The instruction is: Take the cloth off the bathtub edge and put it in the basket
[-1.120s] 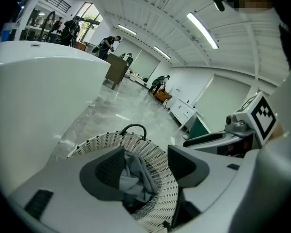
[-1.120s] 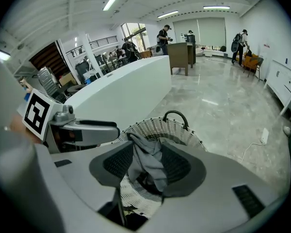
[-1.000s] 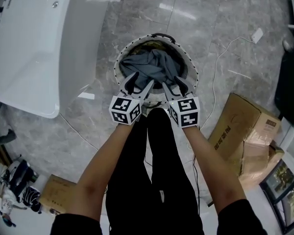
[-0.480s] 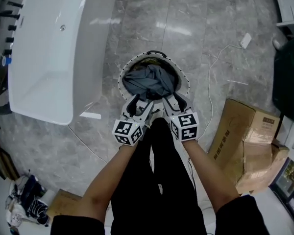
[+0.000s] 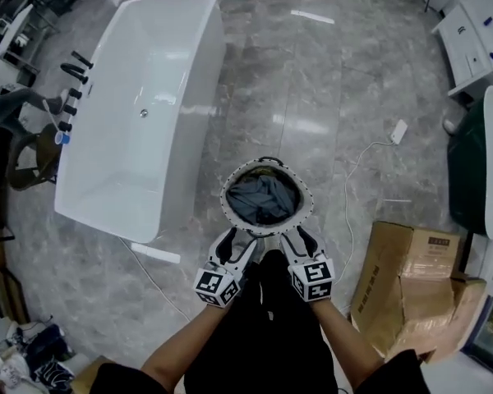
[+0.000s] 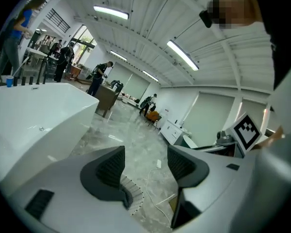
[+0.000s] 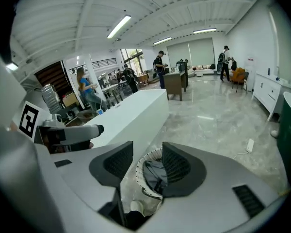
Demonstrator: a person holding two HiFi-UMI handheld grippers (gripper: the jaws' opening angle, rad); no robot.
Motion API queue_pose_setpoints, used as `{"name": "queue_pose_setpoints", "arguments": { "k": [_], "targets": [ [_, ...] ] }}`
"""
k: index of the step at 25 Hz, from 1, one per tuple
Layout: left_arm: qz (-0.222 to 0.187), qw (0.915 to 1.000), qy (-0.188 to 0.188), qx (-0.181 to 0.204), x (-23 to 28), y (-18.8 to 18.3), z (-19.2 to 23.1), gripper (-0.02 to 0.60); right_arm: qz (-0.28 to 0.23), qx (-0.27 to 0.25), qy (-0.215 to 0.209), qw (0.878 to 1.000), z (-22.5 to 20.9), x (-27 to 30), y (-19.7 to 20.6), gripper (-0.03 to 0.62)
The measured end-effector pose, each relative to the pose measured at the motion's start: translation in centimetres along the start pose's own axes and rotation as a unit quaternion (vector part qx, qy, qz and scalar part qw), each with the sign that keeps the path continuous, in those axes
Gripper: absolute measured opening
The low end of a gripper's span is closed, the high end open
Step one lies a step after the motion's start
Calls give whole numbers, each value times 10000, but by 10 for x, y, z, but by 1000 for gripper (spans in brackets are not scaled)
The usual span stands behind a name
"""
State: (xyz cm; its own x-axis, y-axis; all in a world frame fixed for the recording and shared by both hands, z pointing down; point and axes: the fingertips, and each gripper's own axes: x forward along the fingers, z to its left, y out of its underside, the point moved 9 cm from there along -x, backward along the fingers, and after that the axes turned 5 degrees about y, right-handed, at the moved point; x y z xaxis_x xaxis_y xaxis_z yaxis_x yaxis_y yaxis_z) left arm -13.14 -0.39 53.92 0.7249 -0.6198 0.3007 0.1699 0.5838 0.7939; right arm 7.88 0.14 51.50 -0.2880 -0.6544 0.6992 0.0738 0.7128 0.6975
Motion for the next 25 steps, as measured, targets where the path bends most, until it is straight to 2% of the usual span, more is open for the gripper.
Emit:
{"name": "queue_pose_setpoints", "arguments": {
  "k": [4,7,11,13,15,17,19,22,25],
  "targets": [
    [-388,9968,556,428,-25,-50,-49,272,-361,40,40,9993,17,-56,-38,183],
    [-795,9897,850,828,-43,-84,-80,272,-718,-19,88,9974,31,-98,-65,183],
    [-1340,9773,1348,934,-61,-120,-97,253,-1110,-3,267,9935,51,-136,-93,183],
    [-1448,9734,1519,924,-66,-130,-99,220,-1264,-129,371,9912,59,-151,-101,183],
    [-1530,9711,1578,929,-74,-139,-103,200,-1394,-200,407,9892,63,-163,-103,176],
    [-1546,9705,1564,985,-83,-148,-109,110,-1525,-109,345,9876,65,-172,-105,150],
    [-1327,9764,1384,990,-88,-154,-115,27,-1707,-81,220,9850,66,-178,-110,114],
    [-963,9839,1074,1052,-89,-161,-132,15,-2062,-141,54,9784,61,-185,-119,75],
    [-1052,9823,922,1245,-88,-169,-158,15,-2392,-23,-25,9710,42,-198,-130,61]
  ]
}}
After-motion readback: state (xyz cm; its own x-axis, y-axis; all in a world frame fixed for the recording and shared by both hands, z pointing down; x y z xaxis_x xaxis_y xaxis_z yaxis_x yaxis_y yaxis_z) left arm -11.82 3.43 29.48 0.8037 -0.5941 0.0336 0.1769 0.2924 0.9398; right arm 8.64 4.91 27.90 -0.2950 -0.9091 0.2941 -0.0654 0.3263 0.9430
